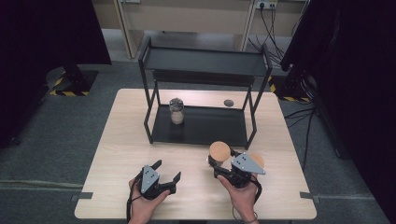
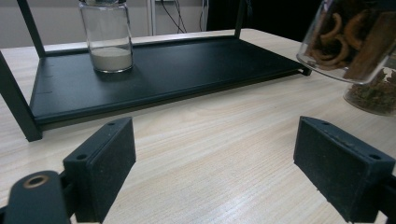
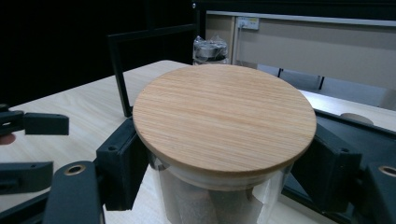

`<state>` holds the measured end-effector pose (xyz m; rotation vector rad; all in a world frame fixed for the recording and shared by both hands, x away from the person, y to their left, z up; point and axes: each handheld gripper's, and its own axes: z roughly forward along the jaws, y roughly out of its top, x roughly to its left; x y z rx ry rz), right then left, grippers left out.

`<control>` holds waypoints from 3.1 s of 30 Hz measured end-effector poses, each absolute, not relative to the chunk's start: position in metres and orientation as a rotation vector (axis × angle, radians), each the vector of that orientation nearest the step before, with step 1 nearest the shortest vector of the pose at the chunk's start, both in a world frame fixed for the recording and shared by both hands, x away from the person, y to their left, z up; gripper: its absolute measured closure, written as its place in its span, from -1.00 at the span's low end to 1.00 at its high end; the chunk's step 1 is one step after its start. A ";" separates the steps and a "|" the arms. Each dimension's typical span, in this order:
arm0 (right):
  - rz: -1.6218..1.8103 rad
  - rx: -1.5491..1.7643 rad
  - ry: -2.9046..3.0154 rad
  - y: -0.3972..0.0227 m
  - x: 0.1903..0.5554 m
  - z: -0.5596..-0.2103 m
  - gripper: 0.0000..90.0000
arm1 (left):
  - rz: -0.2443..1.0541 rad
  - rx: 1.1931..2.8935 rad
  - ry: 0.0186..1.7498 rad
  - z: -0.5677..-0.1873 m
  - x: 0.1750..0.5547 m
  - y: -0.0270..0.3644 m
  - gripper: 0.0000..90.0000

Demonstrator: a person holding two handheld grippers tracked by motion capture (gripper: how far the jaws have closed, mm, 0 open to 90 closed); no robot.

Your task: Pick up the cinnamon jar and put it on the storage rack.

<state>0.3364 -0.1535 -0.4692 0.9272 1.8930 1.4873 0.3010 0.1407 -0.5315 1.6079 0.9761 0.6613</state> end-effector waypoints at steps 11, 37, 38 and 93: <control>1.480 0.944 1.878 -0.142 0.348 -0.464 -0.42 | 0.661 1.610 0.972 -0.531 0.301 0.140 -0.72; 1.446 0.995 1.849 -0.127 0.382 -0.455 -0.42 | 0.661 1.610 0.969 -0.532 0.300 0.140 -0.72; 1.444 0.995 1.849 -0.126 0.384 -0.455 -0.42 | 0.661 1.610 0.968 -0.531 0.300 0.140 -0.72; 1.365 1.080 1.847 -0.102 0.444 -0.457 -0.42 | 0.662 1.616 0.958 -0.531 0.299 0.139 -0.72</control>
